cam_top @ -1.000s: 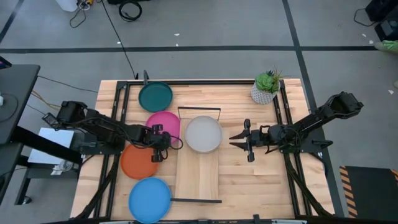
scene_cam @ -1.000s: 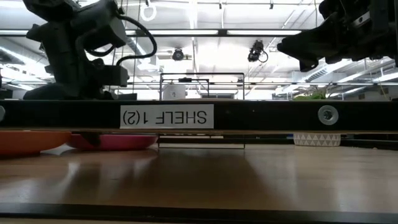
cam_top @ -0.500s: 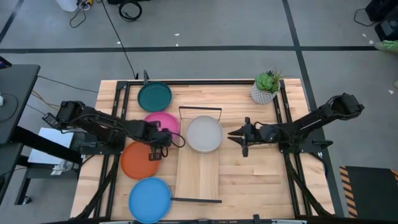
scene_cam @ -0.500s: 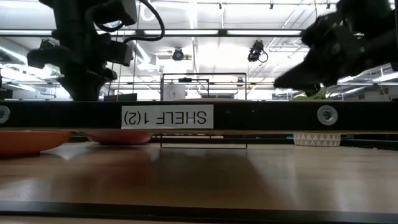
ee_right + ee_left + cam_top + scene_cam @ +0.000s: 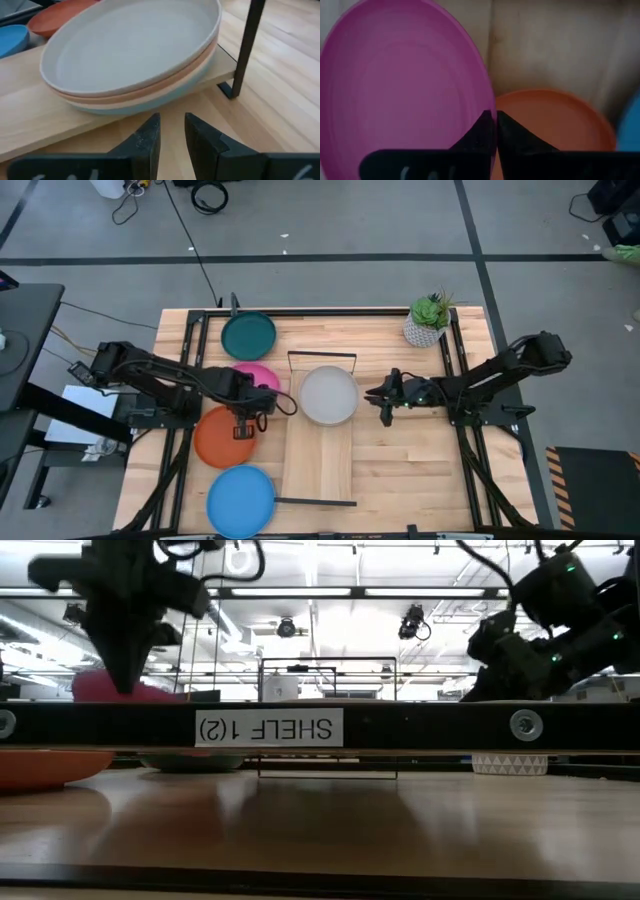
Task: Place and stack plates onto a shelf
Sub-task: Put the pink plate on the shelf
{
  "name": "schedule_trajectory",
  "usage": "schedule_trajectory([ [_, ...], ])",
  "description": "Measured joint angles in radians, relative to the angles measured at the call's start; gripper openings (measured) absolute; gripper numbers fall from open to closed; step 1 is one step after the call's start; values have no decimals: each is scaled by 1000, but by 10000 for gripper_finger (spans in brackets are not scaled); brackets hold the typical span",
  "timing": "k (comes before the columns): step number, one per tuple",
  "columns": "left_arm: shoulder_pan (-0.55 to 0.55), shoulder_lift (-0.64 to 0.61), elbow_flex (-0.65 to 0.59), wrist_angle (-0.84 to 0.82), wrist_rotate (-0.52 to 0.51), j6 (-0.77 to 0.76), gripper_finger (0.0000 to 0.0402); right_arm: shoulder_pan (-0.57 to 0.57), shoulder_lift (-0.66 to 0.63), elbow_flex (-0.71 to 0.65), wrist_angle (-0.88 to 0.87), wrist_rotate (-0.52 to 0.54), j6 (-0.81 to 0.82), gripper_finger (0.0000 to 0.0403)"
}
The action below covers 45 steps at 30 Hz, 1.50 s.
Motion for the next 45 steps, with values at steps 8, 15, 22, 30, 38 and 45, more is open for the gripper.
schedule_trajectory([
  [8, -5, 0, 109, -98, 60, -29, 16, -11, 134, 99, 8, -25, -23, 94],
  [15, -59, 0, 193, -193, 200, -136, 16, -16, 201, 140, 4, -26, -26, 94],
  [22, -184, -1, 292, -115, 262, -187, 16, -19, 148, 140, -55, -27, -26, 94],
  [30, -335, -1, 352, -17, 201, -181, 16, -17, 27, 140, -270, -36, 34, 94],
  [38, -401, 14, 308, 223, 149, -116, 16, -2, 4, 140, -269, -24, 27, 94],
  [45, -453, 86, 304, 256, 110, 155, 16, -2, 4, 140, -256, -23, 20, 94],
])
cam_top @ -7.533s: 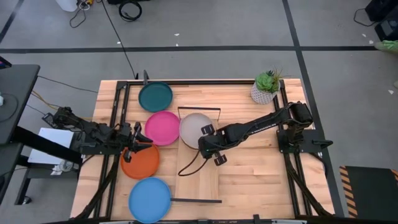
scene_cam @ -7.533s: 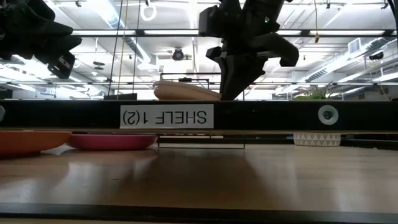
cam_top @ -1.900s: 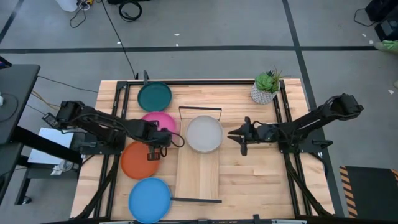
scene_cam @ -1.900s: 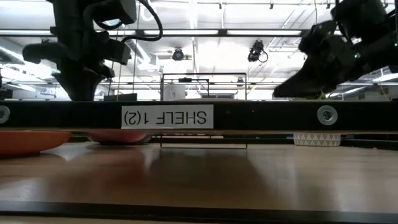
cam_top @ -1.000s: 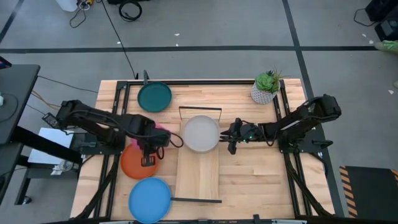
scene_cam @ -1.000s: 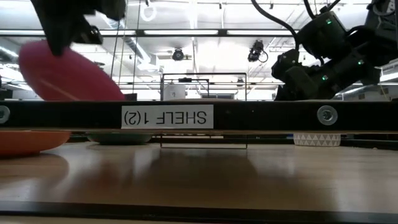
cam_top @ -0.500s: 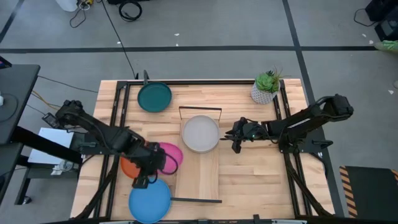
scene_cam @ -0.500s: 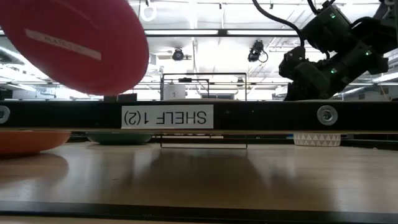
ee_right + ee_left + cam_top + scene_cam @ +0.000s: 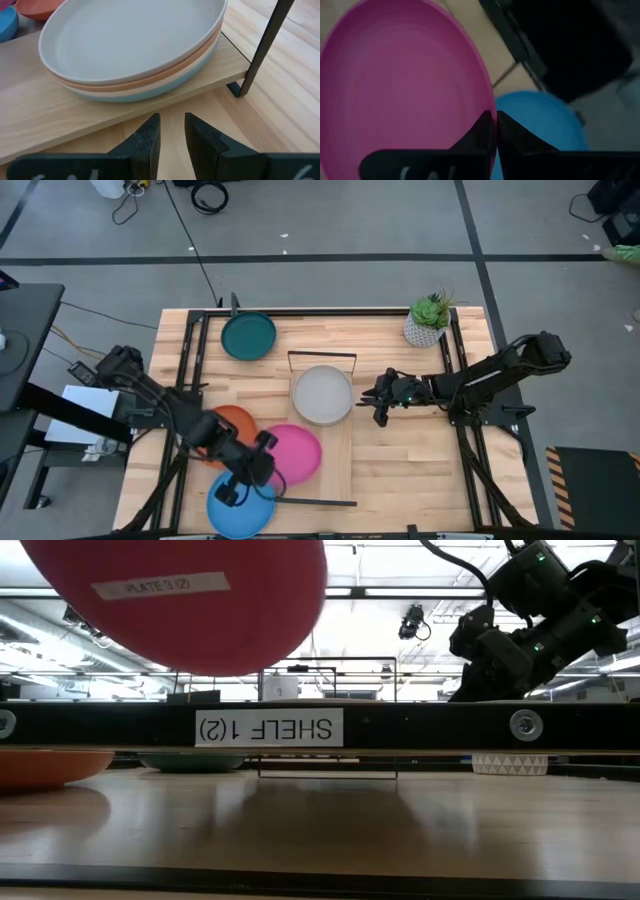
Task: Place and stack plates onto a shelf
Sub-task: Put the pink plate on the shelf
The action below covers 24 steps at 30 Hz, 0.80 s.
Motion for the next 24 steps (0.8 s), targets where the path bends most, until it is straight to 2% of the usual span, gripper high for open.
schedule_trajectory([
  [2, -17, 27, 0, 1, -1, 114, 16, 1, 0, 0, 1, 0, 1, 94],
  [5, -45, 64, -1, -23, -3, 365, 16, 12, 2, 0, 1, 0, 10, 94],
  [9, -69, 96, -1, -65, -64, 593, 16, 36, 2, 0, 3, 0, 18, 94],
  [13, -71, 108, -1, -73, -119, 668, 16, 59, 2, 0, 15, 0, 18, 94],
  [24, -32, 147, -9, 32, -117, 768, 16, 79, 3, -1, 43, 3, 16, 94],
])
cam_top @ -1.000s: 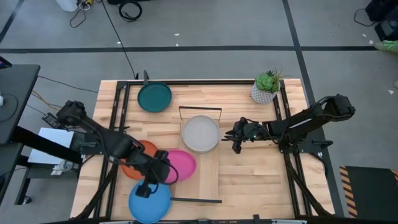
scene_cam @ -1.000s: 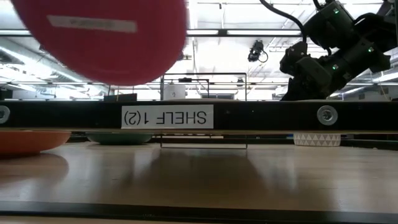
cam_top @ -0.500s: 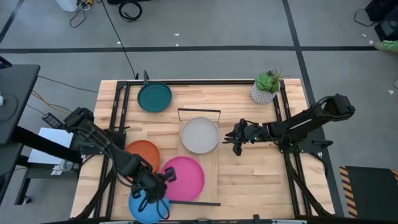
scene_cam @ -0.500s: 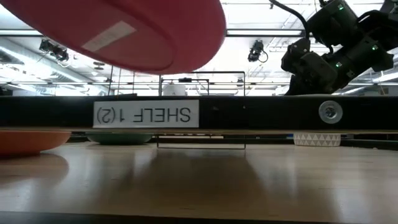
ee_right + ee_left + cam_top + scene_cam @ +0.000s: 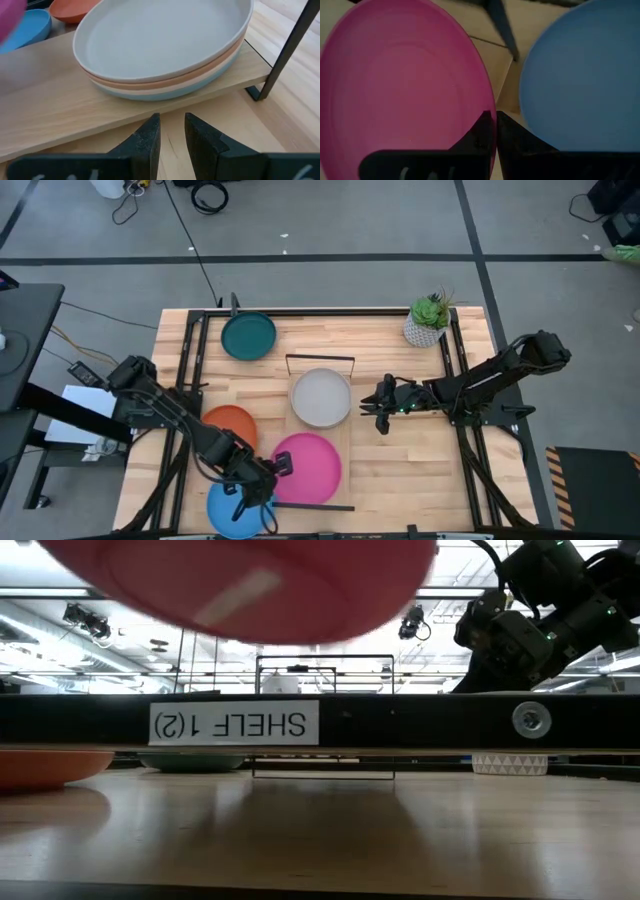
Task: Place and stack plates onto a shelf
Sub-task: Put the pink plate on the shelf
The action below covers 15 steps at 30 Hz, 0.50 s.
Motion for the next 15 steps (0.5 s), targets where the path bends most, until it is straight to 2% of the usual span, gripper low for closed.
schedule_trajectory([
  [5, 25, 49, -3, 1, 13, -3, 18, 0, 0, 0, 4, 0, -1, 94],
  [9, 46, 79, -3, 19, 62, -13, 23, 2, 0, 0, -2, -1, 2, 94],
  [15, 71, 121, -4, 122, 77, -200, 25, 26, 0, 0, 5, -2, 3, 94],
])
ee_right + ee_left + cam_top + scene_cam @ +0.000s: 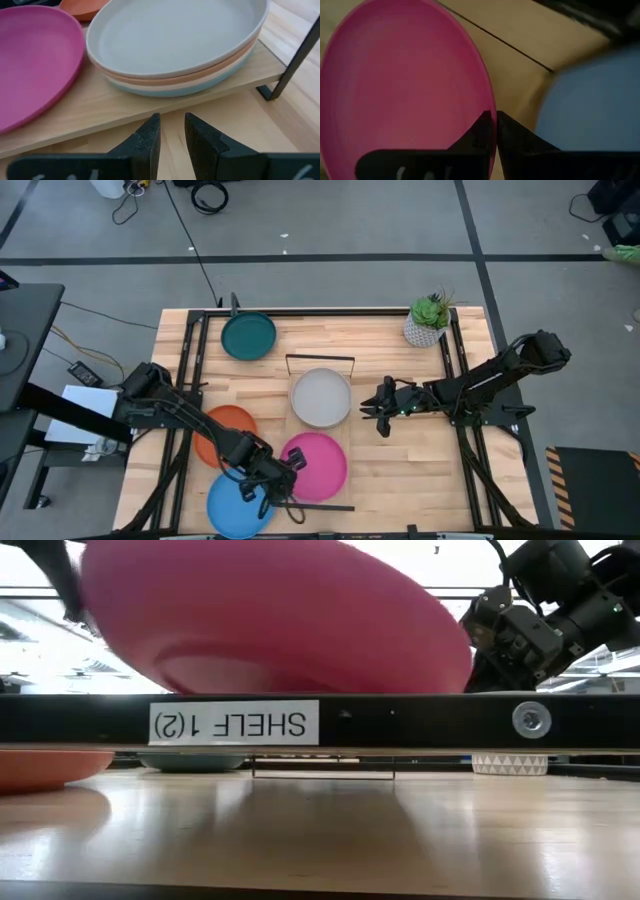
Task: Place and stack plates onto a shelf
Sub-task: Put the pink plate on the shelf, then stack the dark blue plate on top of the pink plate on the shelf
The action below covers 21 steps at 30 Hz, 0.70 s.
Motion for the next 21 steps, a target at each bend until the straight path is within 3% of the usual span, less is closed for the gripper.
schedule_trajectory([
  [15, 6, 3, 0, 64, -4, -226, 113, 16, 0, 0, 3, 0, 0, 94],
  [21, 14, -23, 0, -101, -56, -319, 121, 17, 0, 0, 3, 1, 0, 94],
])
